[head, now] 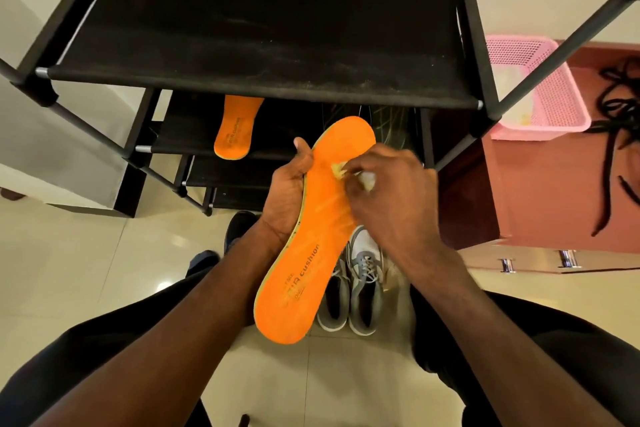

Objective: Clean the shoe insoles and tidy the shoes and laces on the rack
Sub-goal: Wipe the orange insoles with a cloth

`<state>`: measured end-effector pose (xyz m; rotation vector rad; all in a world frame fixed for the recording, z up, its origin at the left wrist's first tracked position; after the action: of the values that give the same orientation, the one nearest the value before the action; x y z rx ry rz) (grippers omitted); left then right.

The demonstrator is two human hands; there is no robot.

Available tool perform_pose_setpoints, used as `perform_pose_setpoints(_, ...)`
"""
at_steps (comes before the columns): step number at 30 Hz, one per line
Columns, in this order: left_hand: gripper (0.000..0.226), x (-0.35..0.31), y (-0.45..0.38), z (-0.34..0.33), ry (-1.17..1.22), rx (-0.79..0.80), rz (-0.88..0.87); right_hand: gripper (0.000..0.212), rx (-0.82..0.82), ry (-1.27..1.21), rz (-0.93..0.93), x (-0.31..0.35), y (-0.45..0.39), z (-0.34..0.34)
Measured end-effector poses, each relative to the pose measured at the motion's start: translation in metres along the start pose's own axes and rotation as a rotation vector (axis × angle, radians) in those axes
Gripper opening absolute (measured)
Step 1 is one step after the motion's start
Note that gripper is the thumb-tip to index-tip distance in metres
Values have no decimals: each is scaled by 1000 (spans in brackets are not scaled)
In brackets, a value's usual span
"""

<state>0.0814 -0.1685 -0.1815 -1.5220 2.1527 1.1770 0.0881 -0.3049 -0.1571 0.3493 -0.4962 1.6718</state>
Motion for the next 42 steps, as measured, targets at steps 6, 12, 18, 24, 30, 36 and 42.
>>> perform_pose_setpoints(6, 53, 1, 5, -6, -84, -2, -17, 17, -44, -77, -126, -20, -10, 4)
perform_pose_setpoints(12, 78, 0, 4, -2, 8, 5, 81, 13, 68, -273, 125, 6, 10, -11)
perform_pose_setpoints(18, 64, 13, 7, -13, -50, 74, 118, 16, -244, -58, -90, -22, -17, 11)
perform_pose_setpoints(24, 60, 22, 17, -19, -65, 53, 119, 14, -164, -217, -104, -25, -17, 8)
perform_pose_setpoints(30, 71, 19, 9, -9, 104, 116, 145, 18, -120, -87, 95, -4, -4, 1)
perform_pose_setpoints(36, 80, 25, 15, -17, -12, 272, 233, 16, -227, -223, -149, -31, -19, 9)
perform_pose_setpoints(42, 87, 20, -3, -3, 189, 96, 178, 26, 66, -383, 48, 1, 1, -11)
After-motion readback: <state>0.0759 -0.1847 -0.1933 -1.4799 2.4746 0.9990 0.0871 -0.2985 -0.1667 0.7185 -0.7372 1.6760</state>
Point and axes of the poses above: each hand's wrist, its own y-axis away from the middle knuckle, its own z-axis out of the back of the hand, x = y × z, the point moved 1 cm from there along -y, towards the middle knuckle, and after that the axes turned 4 degrees about -z, right-handed, at the moved point
